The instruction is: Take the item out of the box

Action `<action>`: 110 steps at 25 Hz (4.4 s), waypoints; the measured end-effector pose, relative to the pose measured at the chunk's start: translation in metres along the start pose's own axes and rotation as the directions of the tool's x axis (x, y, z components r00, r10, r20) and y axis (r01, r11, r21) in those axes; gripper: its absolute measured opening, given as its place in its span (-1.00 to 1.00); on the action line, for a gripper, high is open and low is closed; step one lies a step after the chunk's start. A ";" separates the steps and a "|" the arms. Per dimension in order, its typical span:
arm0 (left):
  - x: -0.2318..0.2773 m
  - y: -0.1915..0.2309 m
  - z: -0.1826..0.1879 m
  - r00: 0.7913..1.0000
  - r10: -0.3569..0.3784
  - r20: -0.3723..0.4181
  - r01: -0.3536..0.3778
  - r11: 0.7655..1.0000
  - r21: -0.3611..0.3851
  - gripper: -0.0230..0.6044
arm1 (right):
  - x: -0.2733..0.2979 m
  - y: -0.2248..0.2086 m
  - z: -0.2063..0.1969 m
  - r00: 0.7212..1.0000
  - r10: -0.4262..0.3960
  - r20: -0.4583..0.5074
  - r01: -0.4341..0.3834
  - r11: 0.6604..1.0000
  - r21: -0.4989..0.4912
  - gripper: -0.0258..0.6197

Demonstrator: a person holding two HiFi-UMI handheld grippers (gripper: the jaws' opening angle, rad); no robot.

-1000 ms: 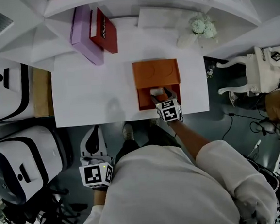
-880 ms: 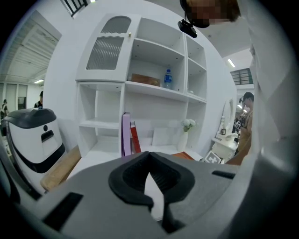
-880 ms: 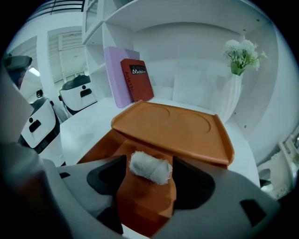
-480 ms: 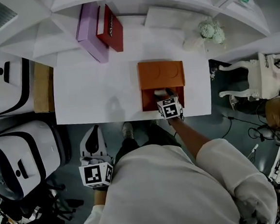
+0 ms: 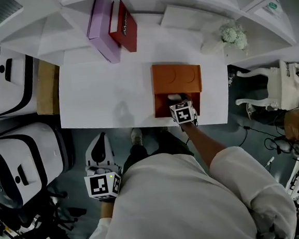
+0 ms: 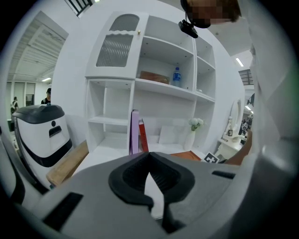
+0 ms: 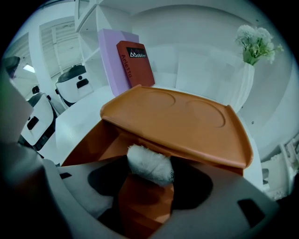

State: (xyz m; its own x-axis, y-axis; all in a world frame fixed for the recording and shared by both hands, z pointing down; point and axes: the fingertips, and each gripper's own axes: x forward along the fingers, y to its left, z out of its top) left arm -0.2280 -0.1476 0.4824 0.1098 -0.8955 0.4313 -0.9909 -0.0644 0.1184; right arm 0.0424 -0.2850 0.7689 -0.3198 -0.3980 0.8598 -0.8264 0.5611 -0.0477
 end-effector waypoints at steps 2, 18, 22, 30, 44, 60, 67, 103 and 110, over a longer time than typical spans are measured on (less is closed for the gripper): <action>0.000 0.000 -0.002 1.000 -0.001 -0.003 0.001 1.000 -0.003 -0.90 | 0.000 0.000 0.000 1.000 -0.003 0.002 0.003 1.000 -0.008 0.00; 0.005 -0.017 0.006 0.997 -0.065 0.031 0.064 0.998 0.018 -0.90 | -0.036 0.006 0.011 0.995 0.008 0.103 -0.004 0.999 -0.035 -0.02; 0.007 -0.026 0.012 0.995 -0.095 0.044 0.093 0.995 0.035 -0.90 | -0.055 0.007 0.020 0.987 0.006 0.161 -0.001 0.999 -0.032 -0.02; 0.009 -0.047 0.022 0.984 -0.162 0.071 0.158 0.985 0.068 -0.90 | -0.096 0.010 0.034 0.967 -0.009 0.255 0.016 1.000 -0.025 -0.02; 0.010 -0.084 0.033 0.959 -0.266 0.095 0.254 0.959 0.125 -0.90 | -0.186 0.018 0.066 0.884 -0.030 0.467 0.044 0.999 -0.019 -0.01; 0.004 -0.113 0.040 0.936 -0.335 0.107 0.313 0.933 0.179 -0.90 | -0.270 0.024 0.089 0.770 -0.049 0.636 0.085 0.996 -0.027 -0.01; 0.000 -0.122 0.039 0.930 -0.354 0.102 0.331 0.924 0.192 -0.90 | -0.298 0.028 0.096 0.724 -0.052 0.688 0.106 0.994 -0.036 -0.01; 0.008 -0.133 0.044 0.914 -0.397 0.086 0.370 0.901 0.227 -0.90 | -0.350 0.031 0.115 0.612 -0.073 0.788 0.157 0.987 -0.031 -0.02; 0.011 -0.132 0.044 0.914 -0.397 0.085 0.369 0.900 0.230 -0.90 | -0.347 0.029 0.116 0.621 -0.074 0.780 0.152 0.988 -0.027 -0.02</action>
State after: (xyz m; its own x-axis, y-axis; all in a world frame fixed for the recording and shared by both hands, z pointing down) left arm -0.0991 -0.1686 0.4319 0.4868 -0.8305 0.2708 -0.8696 -0.4900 0.0602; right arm 0.0756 -0.2146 0.4100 -0.4991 -0.8551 0.1408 -0.8525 0.5136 0.0970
